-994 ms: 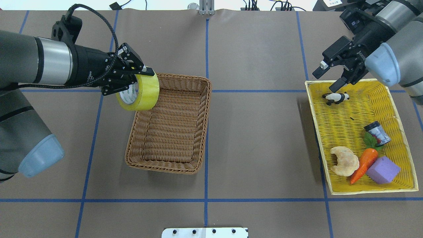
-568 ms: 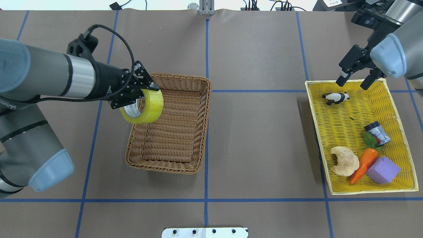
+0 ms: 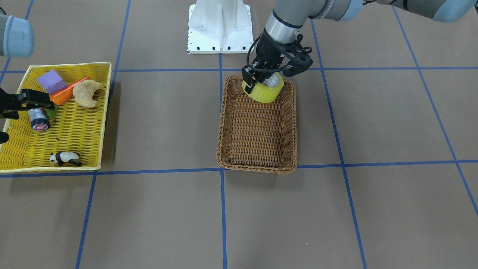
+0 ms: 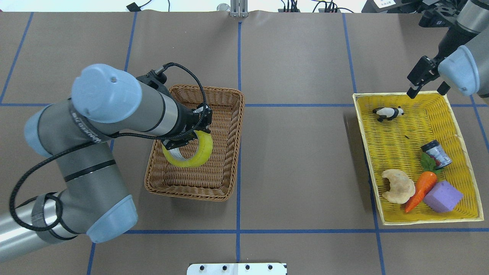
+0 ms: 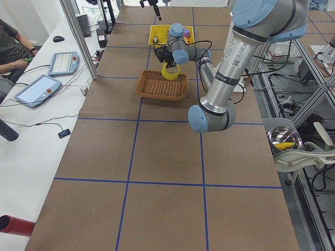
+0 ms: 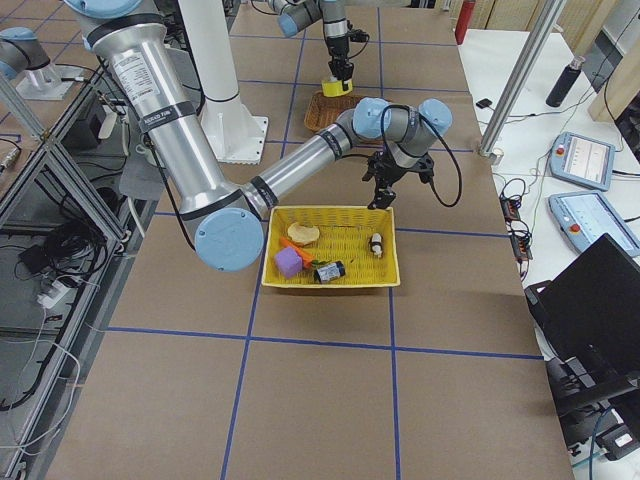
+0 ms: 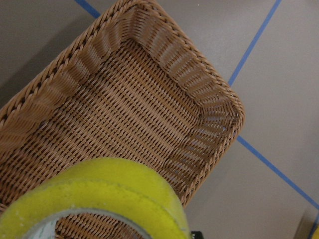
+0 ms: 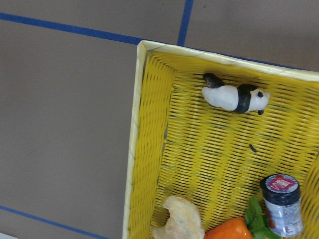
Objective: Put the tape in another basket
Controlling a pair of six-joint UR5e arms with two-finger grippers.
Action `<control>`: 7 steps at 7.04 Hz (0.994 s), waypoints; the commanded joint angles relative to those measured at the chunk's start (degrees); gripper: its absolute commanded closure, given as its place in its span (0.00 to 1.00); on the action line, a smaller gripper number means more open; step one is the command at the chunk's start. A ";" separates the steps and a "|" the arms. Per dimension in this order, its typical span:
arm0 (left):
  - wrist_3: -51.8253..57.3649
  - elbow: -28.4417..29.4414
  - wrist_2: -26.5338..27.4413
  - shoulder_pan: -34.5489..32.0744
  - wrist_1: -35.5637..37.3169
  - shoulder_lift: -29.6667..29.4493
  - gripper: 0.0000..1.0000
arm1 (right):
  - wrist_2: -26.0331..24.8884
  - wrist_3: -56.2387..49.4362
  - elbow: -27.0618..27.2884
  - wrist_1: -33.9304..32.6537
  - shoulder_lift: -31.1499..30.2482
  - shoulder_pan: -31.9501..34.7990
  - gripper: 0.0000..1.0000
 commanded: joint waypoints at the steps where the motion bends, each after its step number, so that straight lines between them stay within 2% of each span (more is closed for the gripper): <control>1: 1.62 10.31 0.66 0.77 1.49 -5.29 1.00 | -2.41 0.00 0.46 4.67 -1.78 2.14 0.00; 3: 4.08 15.43 0.58 0.77 1.49 -6.36 1.00 | -3.39 0.09 0.65 11.52 -5.99 2.68 0.00; 6: 4.10 20.53 0.66 0.77 1.49 -8.99 1.00 | -2.77 0.70 0.29 11.63 -6.01 2.68 0.00; 7: 4.10 20.72 0.66 0.77 1.49 -8.91 0.94 | -2.68 1.83 0.29 11.63 -6.01 2.68 0.00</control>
